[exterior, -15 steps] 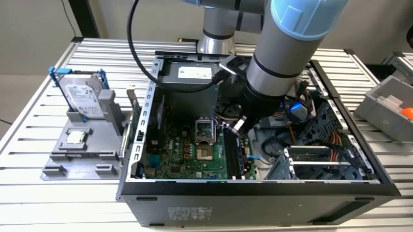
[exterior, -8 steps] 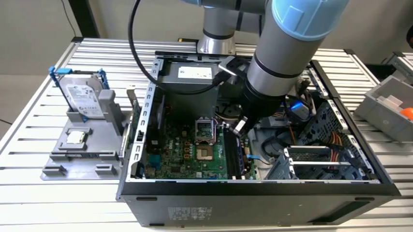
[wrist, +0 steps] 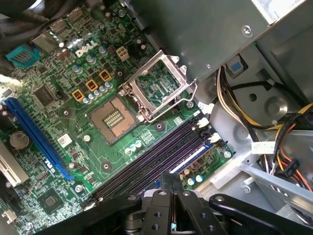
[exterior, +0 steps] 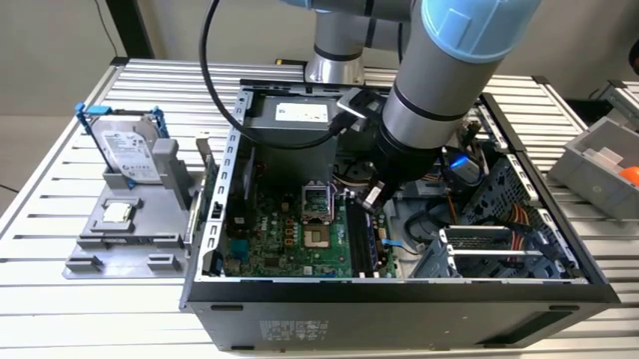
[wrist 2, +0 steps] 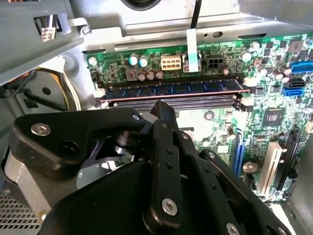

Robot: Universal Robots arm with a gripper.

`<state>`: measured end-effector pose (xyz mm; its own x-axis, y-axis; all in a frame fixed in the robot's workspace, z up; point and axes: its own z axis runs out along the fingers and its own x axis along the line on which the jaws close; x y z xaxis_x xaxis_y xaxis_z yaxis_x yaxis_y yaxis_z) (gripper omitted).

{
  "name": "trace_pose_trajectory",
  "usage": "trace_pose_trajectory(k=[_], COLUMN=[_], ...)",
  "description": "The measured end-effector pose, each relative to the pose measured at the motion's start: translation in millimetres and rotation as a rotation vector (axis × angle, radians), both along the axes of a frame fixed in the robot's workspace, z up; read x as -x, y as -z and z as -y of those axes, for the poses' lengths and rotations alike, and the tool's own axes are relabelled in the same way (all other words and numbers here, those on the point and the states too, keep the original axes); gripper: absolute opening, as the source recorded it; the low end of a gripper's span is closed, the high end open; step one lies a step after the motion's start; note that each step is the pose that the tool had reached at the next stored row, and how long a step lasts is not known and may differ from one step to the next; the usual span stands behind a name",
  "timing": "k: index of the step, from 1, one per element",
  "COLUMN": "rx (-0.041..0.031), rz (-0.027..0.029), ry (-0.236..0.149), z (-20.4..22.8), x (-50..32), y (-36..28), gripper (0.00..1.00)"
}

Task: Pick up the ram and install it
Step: 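Press down the ram until it locks into place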

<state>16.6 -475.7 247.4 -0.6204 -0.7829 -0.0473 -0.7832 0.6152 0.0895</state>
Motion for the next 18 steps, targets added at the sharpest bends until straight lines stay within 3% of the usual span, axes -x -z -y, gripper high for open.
trace_pose_trajectory(k=[18], rx=[0.0], rz=[0.0], ry=[-0.063], z=[0.0], x=[-0.3], y=[0.0], gripper=[0.0])
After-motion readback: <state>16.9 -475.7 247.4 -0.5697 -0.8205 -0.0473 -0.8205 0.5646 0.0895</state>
